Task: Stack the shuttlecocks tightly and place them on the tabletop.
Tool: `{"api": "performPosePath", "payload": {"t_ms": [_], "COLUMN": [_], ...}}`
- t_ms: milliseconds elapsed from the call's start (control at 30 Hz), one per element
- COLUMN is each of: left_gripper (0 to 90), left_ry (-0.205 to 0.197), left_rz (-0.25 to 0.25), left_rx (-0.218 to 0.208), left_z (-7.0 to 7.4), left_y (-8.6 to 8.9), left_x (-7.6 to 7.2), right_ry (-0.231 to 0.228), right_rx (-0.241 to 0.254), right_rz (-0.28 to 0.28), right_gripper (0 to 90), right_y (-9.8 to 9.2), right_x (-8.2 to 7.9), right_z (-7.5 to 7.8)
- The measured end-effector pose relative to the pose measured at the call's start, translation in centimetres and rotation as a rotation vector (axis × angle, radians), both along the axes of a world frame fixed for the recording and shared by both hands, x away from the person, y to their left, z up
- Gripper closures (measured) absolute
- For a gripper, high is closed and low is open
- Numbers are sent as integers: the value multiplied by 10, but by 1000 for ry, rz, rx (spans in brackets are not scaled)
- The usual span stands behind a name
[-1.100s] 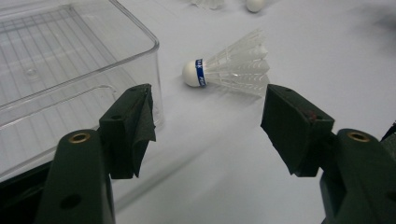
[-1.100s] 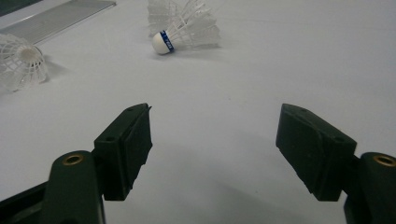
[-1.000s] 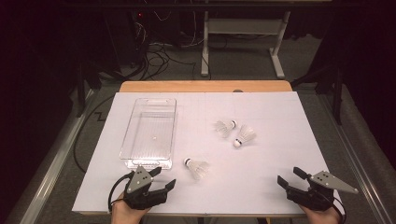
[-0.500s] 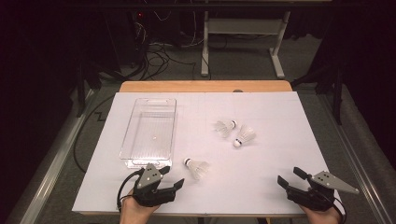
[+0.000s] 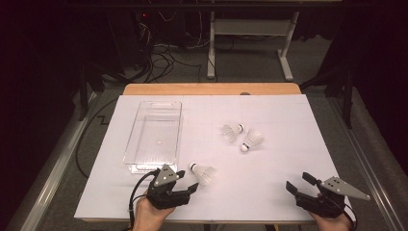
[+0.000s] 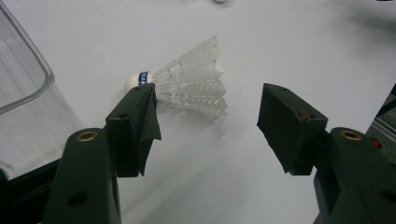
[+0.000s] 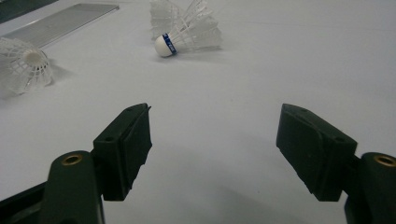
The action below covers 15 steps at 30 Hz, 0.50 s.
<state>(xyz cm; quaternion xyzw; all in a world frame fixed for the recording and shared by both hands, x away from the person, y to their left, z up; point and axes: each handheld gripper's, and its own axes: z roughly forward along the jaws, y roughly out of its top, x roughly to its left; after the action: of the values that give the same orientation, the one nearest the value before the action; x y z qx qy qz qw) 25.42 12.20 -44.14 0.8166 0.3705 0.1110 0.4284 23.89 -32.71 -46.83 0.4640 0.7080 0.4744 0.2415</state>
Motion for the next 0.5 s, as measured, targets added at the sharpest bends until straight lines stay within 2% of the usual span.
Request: {"api": "performPosePath", "payload": {"t_ms": [233, 300, 400, 500], "left_gripper": [389, 389, 394, 396], "left_ry": [-3, 6, 41, 46], "left_rz": [12, 11, 3, 13], "left_rx": [36, 41, 43, 53], "left_z": [2, 3, 5, 6], "left_y": [-7, -9, -12, -15], "left_x": [5, 7, 11, 14], "right_ry": [1, 1, 2, 3], "right_rx": [7, 7, 8, 8], "right_rz": [1, 1, 0, 2], "right_gripper": [269, 269, 269, 269], "right_y": [0, 0, 0, 0], "right_x": [0, 0, 0, 0], "right_z": [0, 0, 0, 0]}}
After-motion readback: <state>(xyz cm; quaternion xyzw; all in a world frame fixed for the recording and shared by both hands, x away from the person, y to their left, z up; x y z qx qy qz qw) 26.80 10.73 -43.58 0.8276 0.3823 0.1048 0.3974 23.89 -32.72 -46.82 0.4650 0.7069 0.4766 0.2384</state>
